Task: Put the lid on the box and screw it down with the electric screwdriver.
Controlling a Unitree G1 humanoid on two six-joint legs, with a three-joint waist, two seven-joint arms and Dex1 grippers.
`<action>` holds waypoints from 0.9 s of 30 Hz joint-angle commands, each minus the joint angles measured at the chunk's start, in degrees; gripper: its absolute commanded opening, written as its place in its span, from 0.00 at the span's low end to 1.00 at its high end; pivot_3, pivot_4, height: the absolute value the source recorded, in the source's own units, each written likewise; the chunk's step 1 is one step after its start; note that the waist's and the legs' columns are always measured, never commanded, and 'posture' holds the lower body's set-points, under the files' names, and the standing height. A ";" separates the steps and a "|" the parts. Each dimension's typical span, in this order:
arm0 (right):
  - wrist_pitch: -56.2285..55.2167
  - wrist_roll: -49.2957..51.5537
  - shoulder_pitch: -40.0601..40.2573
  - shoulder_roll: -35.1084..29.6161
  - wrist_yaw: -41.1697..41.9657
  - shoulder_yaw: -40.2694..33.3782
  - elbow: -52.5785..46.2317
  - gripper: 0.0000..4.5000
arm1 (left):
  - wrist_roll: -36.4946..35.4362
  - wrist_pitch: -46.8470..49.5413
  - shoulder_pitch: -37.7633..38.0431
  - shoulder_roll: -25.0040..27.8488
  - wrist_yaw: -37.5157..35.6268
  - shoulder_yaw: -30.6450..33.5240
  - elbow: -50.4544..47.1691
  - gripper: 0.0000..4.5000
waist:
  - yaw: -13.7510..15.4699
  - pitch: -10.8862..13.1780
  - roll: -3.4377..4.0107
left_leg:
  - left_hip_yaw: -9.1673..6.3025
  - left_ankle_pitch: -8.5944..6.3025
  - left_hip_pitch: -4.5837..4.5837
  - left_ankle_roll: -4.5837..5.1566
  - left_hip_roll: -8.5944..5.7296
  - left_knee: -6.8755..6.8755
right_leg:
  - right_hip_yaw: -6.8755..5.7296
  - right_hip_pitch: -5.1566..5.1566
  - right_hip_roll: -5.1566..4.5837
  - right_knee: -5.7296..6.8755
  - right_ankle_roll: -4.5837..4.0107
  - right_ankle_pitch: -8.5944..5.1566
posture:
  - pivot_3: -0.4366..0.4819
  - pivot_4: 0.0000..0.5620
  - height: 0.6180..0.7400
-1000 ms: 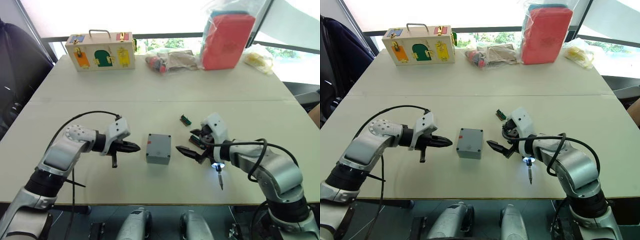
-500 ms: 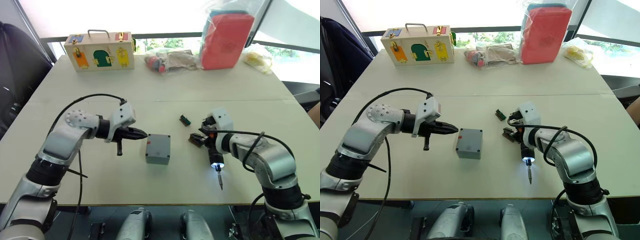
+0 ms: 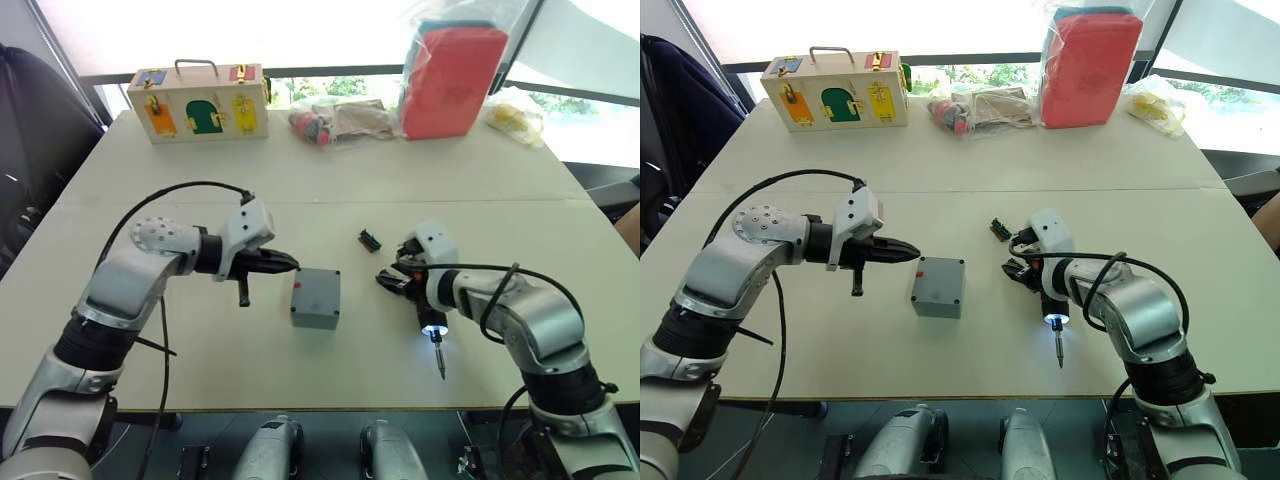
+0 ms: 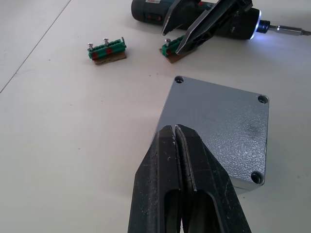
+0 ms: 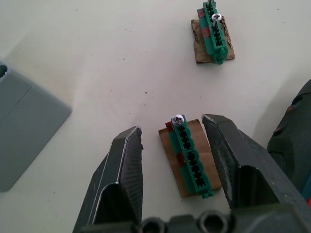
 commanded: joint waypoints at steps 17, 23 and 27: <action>-2.52 -0.89 -2.21 0.85 -0.18 -0.02 1.75 0.01 | -0.41 -2.43 0.24 -0.10 0.57 1.25 0.14 0.00 | 0.06 0.00 0.00 | 0.00 0.00 0.00 -0.01 0.00 0.00 | 0.00 0.00 0.00 0.00 0.00 0.00 | 0.48 0.27 1.00; -1.33 -0.15 -1.97 1.01 -0.15 -0.95 0.36 0.01 | -0.40 -2.97 0.68 -0.07 0.58 1.22 0.27 0.00 | 0.03 0.00 0.00 | 0.00 0.00 0.00 0.00 0.00 0.00 | 0.00 0.00 0.00 0.00 0.00 0.00 | 0.48 0.27 1.00; 0.46 0.80 -2.59 1.47 -0.72 -2.97 -1.00 0.01 | -0.28 -3.36 0.90 -0.07 0.52 1.22 0.68 0.00 | 0.06 0.00 0.00 | 0.00 0.00 0.00 0.00 0.00 0.00 | 0.00 0.00 0.00 0.00 0.00 0.00 | 0.48 0.27 1.00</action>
